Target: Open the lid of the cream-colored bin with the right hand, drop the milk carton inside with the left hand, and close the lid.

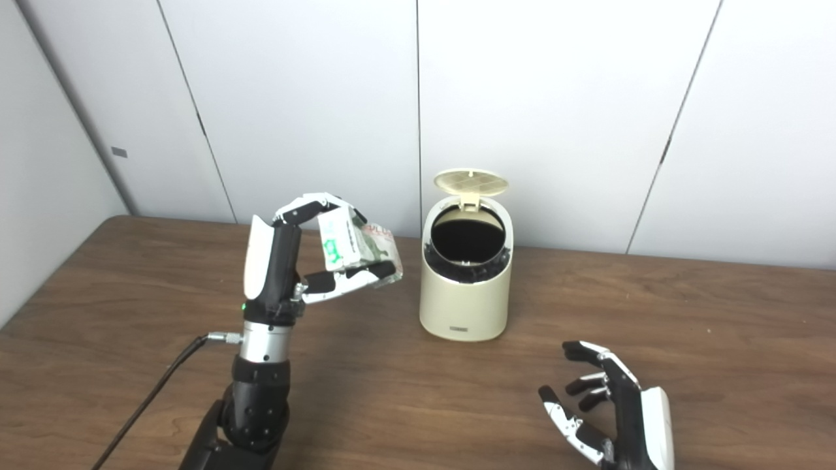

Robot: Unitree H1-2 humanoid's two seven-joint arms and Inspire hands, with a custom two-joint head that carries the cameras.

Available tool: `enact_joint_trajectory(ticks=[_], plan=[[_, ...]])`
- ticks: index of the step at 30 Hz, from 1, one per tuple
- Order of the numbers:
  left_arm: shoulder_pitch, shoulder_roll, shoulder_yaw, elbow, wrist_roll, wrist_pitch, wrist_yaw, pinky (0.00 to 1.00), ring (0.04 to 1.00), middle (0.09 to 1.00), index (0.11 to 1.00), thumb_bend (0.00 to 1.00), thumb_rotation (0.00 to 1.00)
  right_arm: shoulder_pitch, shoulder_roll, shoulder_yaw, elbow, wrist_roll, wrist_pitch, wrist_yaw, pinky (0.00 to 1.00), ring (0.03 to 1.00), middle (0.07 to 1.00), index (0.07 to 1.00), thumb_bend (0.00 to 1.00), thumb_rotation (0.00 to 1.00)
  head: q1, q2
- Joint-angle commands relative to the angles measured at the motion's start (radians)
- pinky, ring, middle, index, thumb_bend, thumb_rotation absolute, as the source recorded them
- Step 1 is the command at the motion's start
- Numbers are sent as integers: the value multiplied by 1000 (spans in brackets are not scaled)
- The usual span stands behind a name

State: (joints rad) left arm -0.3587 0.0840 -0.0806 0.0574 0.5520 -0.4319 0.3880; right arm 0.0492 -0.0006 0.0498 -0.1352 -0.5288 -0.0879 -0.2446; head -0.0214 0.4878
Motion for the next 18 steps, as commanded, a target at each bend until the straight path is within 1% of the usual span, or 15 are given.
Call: enact_joint_trajectory(ticks=[1, 2, 3, 4, 6, 8, 10, 13, 14, 16, 18], plan=[[-72, 4, -25, -5, 15, -38, 52, 652, 527, 463, 463, 502, 0, -16, 30, 11, 22, -3, -27, -33, 231, 335, 675, 675, 312, 8, -5, 1], [-80, 5, -39, 7, 18, -38, 66, 657, 529, 463, 462, 502, 0, -17, 33, 14, 26, -3, -28, -39, 209, 303, 675, 672, 315, 4, -14, 0], [-88, 6, -50, 17, 19, -38, 77, 660, 529, 462, 462, 502, 0, -18, 34, 16, 30, -3, -30, -44, 236, 353, 677, 671, 314, 2, -18, 0], [-94, 7, -61, 27, 19, -38, 87, 661, 530, 462, 462, 501, 0, -19, 35, 19, 34, -3, -32, -49, 249, 374, 681, 671, 314, 2, -21, 0], [-104, 10, -77, 42, 16, -38, 102, 663, 531, 461, 463, 501, 0, -19, 37, 23, 43, -1, -42, -56, 244, 373, 691, 672, 314, 2, -27, 1], [-122, 6, -96, 69, 11, -38, 112, 668, 529, 459, 466, 501, 0, -22, 37, 27, 55, 4, -53, -61, 274, 417, 687, 675, 304, 18, -34, 2], [-134, 6, -113, 89, 8, -38, 126, 670, 529, 459, 468, 502, 0, -23, 38, 34, 61, 2, -56, -66, 287, 434, 681, 674, 300, 28, -38, 1], [-154, 6, -140, 123, 15, -38, 165, 660, 529, 459, 465, 502, 0, -24, 39, 47, 70, -5, -62, -76, 401, 558, 677, 665, 300, 21, -48, 0], [-161, 3, -148, 135, 17, -38, 177, 655, 529, 459, 465, 501, 0, -23, 40, 50, 69, -2, -58, -73, 460, 612, 686, 670, 300, 29, -51, 1], [-173, -5, -159, 152, 19, -38, 199, 652, 528, 459, 464, 502, 0, -22, 42, 54, 68, 7, -55, -72, 506, 650, 694, 675, 303, 41, -53, 1], [-183, -12, -166, 165, 14, -38, 216, 651, 527, 459, 463, 502, 0, -21, 41, 57, 68, 7, -54, -74, 505, 646, 697, 678, 308, 53, -55, 0]])
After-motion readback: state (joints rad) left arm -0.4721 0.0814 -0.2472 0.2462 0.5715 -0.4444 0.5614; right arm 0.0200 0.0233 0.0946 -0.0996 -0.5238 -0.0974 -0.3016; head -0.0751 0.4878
